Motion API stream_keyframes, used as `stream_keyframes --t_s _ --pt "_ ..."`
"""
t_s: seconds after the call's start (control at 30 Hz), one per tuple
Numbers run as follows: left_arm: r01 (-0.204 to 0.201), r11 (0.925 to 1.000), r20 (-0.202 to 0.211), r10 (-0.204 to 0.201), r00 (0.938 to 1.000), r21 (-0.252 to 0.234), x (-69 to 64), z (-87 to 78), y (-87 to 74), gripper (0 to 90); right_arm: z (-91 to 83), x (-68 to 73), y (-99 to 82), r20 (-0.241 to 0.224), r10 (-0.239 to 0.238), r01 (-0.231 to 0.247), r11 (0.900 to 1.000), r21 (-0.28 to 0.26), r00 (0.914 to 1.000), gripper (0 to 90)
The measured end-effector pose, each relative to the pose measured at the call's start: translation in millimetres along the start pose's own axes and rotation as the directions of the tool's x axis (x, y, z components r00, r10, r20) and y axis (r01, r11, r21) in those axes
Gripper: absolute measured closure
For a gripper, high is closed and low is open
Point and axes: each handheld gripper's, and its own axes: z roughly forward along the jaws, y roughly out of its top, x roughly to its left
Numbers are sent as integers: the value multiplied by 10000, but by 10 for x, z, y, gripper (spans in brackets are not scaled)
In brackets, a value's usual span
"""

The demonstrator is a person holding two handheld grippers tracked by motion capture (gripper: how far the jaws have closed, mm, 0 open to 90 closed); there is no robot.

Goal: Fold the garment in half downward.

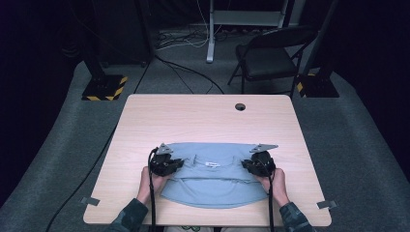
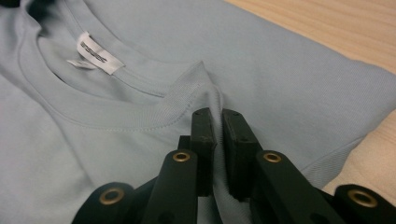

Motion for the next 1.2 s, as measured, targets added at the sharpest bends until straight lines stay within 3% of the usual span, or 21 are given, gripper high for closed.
stream_keyframes --t_s 0.27,0.47,0.8,1.2 --pt "90 9990 148 -84 9999 -437 -21 -112 40 829 -132 31 36 -103 -89 86 9993 -368 9999 835" --pt "187 9973 502 -152 9986 -704 -69 -252 34 829 -284 78 36 -408 -174 150 9981 -600 9990 835" --pt "196 9949 900 -106 9959 -988 -164 -429 -97 827 -472 207 -77 -790 -553 498 9963 -701 9953 834" --pt "86 9988 1138 -31 9935 -482 -304 -541 -348 815 -616 354 -359 -1038 -1045 1020 9944 -293 9891 831"
